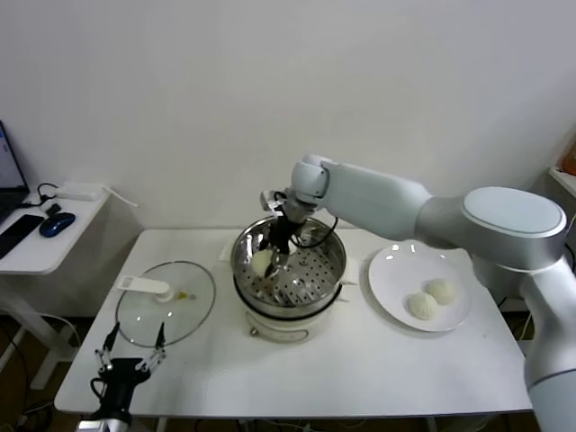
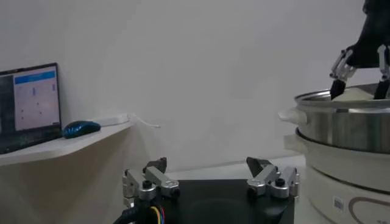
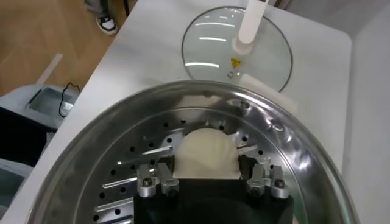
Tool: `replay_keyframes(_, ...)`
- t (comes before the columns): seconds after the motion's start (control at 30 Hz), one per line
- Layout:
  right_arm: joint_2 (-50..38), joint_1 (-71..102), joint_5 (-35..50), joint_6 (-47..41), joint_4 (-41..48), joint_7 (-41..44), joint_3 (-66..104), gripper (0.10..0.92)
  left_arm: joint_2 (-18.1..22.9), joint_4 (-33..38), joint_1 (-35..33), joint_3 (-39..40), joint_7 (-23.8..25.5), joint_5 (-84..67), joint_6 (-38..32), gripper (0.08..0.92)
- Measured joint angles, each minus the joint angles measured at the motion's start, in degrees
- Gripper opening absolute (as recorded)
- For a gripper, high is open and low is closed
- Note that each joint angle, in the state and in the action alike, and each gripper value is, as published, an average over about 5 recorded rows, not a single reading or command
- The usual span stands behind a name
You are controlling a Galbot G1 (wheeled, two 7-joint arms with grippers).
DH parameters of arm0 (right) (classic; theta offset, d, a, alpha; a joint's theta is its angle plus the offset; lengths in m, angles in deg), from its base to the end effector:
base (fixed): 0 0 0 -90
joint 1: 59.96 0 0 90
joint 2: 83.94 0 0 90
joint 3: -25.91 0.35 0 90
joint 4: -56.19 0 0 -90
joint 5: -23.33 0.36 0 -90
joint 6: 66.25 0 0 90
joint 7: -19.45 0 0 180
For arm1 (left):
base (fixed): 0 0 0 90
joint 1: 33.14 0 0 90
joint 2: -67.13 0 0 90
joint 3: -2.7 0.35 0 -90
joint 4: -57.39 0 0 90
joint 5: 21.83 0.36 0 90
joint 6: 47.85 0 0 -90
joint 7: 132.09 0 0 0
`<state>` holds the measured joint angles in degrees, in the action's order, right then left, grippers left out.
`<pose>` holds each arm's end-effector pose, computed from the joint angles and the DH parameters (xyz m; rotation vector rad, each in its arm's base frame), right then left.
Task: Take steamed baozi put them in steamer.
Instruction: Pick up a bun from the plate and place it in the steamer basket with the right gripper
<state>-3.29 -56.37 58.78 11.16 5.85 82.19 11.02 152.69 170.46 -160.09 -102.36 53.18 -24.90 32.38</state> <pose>0.6099 0.1701 -0.1096 1.7549 -1.3649 1.2403 0.1344 0.1020 -0.3534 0.1386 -3.0661 -0.2434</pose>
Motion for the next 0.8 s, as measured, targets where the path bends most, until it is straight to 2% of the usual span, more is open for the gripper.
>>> replay_keyframes(0.4,1.47,1.67,-1.31,0.3,1.78,-0.07,0.73,0.694,-0.01,-0.13,0.04,-0.01,-0.01,-0.02,-0.02,0.823)
replay_keyframes(0.6,1.71,2.0,-1.49,0.45,2.1,-0.25,1.17,0.804,0.0,-0.21,0.0,0.02,-0.02,-0.02,-0.08,0.823)
replay_keyframes(0.8,1.27,1.74,-1.5,0.55,1.73,-0.1,1.3,0.822,0.06,-0.25,-0.21,0.05,-0.04,-0.01,-0.23,0.823)
